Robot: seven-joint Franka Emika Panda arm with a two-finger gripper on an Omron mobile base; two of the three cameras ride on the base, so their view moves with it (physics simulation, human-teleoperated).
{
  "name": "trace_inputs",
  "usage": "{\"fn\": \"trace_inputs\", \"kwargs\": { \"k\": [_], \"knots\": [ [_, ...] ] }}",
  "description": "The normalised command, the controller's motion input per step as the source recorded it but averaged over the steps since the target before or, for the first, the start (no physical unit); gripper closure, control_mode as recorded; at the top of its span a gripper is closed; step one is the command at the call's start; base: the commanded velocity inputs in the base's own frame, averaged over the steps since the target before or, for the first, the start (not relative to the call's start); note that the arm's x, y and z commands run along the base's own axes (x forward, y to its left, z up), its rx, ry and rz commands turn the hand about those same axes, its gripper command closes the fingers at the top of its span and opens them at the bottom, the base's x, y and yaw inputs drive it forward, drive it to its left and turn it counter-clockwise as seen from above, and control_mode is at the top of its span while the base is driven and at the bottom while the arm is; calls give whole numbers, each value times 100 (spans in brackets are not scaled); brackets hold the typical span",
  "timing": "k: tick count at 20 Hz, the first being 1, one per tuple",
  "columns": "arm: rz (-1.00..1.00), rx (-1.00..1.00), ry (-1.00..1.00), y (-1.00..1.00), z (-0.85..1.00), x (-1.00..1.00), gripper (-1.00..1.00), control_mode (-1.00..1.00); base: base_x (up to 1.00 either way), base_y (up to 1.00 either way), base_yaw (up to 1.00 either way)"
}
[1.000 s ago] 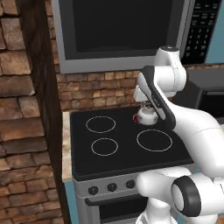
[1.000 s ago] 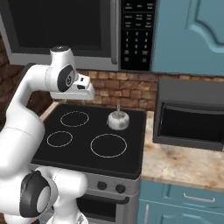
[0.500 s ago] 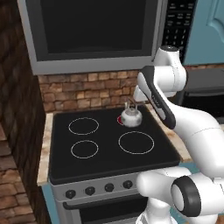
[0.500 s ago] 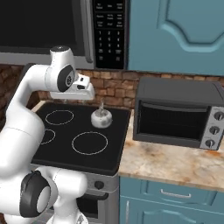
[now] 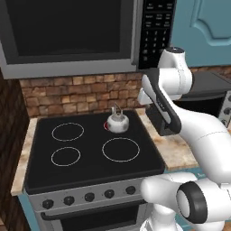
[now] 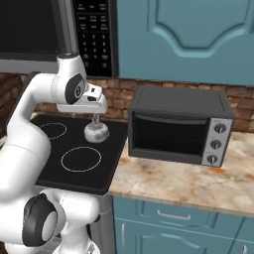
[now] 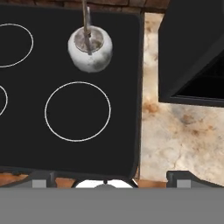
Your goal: The kettle is done boiling. Turn off the stove, then wait for 300 timesteps before moving the kettle to the dining table.
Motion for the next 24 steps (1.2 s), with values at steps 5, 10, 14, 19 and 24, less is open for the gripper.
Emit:
{"fn": "trace_inputs", "kwargs": {
  "k": [5,10,14,19,24],
  "knots": [
    [0,0,0,0,0,0,-100,100,-13,-47,0],
    [0,0,0,0,0,0,-100,100,-9,-43,0],
    [0,0,0,0,0,0,-100,100,-1,-13,0],
    [0,-2,-5,5,0,-3,-100,-100,0,0,0],
    [2,-12,-20,42,0,-21,-100,-100,0,0,0]
  ]
}}
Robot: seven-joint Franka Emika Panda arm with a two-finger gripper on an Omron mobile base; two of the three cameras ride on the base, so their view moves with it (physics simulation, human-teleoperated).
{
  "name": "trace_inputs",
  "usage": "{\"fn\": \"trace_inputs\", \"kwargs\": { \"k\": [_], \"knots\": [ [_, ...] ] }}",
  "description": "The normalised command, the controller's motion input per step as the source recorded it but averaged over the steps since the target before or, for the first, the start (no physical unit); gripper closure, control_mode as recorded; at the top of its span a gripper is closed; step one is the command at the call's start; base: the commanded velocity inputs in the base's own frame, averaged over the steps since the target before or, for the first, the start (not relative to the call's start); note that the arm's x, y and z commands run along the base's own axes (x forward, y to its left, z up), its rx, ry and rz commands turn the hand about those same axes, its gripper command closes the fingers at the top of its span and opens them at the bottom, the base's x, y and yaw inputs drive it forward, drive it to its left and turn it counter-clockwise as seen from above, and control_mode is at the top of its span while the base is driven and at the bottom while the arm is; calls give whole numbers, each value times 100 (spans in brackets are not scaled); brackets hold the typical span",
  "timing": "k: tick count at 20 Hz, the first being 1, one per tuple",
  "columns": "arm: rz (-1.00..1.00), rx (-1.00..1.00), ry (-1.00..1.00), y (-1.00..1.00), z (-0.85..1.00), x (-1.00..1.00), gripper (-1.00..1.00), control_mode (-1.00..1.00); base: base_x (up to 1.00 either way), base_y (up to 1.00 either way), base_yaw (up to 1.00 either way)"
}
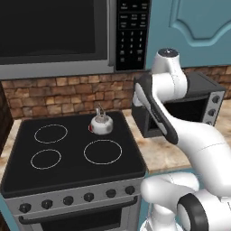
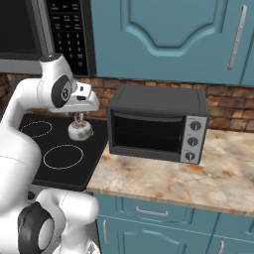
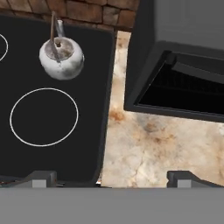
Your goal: The kettle is done boiling. Turn off the stove, then wait for 300 timesteps before moving the kettle to the dining table.
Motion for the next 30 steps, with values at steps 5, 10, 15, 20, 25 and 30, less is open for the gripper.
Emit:
{"fn": "trace_inputs", "kwargs": {
  "k": [5,10,15,20,25,30],
  "knots": [
    [2,-8,-6,51,0,-4,-100,-100,0,0,0],
    [0,-5,0,58,-2,0,-100,-100,0,0,0],
    [1,-1,0,46,-4,-1,-100,-100,0,0,0],
    [3,-2,-2,46,-25,-1,-100,-100,0,0,0],
    [0,-6,-10,51,-24,-10,-100,-100,0,0,0],
    [0,-14,-22,50,-7,-33,-100,-100,0,0,0]
  ]
}}
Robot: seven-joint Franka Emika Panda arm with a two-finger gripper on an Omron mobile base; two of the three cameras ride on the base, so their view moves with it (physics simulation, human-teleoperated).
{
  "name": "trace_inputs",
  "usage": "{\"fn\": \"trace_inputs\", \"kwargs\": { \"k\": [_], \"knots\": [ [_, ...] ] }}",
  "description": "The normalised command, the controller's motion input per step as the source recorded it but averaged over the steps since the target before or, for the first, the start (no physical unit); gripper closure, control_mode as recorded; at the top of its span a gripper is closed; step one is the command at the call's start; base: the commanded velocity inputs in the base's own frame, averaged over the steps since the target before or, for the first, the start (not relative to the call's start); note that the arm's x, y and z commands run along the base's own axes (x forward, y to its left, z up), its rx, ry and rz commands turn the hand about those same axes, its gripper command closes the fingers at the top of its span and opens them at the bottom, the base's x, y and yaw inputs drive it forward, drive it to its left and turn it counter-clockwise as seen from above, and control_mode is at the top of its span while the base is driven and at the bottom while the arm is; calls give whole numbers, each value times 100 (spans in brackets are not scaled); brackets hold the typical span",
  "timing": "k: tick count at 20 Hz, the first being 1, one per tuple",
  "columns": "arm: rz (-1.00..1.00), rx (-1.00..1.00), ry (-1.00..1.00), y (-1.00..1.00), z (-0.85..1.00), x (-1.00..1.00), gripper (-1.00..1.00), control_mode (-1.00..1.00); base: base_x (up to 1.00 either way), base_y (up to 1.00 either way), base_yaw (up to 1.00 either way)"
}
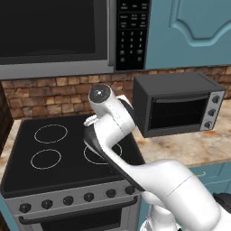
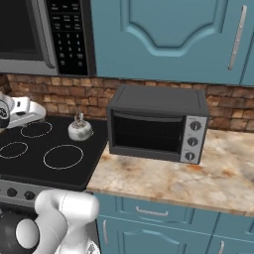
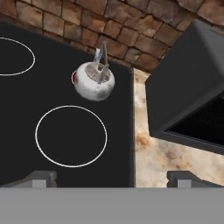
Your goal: The kettle is done boiling. Turn off the stove, then wait for 300 timesteps before moving the kettle to the dining table.
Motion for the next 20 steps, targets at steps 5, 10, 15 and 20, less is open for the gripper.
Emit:
{"fn": "trace_inputs", "kwargs": {
  "k": [5,10,15,20],
  "knots": [
    [0,-14,-25,44,0,-44,-100,-100,0,0,0],
    [0,-5,-11,41,-3,-22,-100,-100,0,0,0],
    [0,-3,-5,32,-8,-12,-100,-100,0,0,0],
    [1,-4,-4,31,-10,-8,-100,-100,0,0,0]
  ]
}}
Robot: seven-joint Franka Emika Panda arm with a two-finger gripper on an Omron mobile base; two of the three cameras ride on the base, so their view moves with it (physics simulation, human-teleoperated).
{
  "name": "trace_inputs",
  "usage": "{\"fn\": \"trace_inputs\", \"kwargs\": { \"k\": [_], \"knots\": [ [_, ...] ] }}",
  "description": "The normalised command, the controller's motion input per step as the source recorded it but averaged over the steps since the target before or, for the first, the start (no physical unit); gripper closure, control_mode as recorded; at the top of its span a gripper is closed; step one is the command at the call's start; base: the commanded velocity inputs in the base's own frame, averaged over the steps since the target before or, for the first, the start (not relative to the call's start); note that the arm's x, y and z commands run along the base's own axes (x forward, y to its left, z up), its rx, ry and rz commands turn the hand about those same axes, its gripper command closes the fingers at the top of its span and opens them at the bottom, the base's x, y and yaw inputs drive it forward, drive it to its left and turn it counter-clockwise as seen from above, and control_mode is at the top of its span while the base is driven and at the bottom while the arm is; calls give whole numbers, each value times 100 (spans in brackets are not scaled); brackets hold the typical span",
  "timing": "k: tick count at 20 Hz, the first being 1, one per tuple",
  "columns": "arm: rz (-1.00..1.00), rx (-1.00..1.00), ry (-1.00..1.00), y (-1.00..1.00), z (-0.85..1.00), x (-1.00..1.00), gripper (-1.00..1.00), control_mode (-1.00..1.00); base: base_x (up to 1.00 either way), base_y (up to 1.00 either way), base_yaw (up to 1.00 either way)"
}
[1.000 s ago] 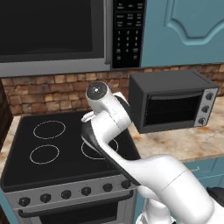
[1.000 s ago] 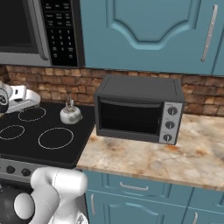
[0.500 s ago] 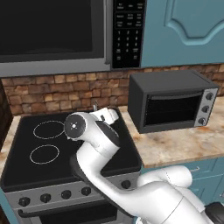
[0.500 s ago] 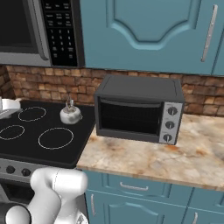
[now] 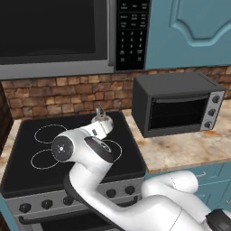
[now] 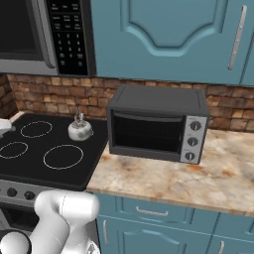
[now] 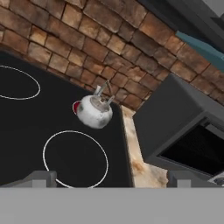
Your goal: The kettle is done boiling. Turn off the stove, then wait for 300 timesteps before moving the kettle to the dining table.
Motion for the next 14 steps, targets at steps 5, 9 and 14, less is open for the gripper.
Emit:
{"fn": "trace_inputs", "kwargs": {
  "k": [5,9,14],
  "knots": [
    [0,0,0,6,-15,-1,-100,-100,0,0,0],
    [0,-2,-5,19,-20,-12,-100,-100,0,0,0],
    [0,-3,-8,20,-24,-14,-100,-100,0,0,0]
  ]
}}
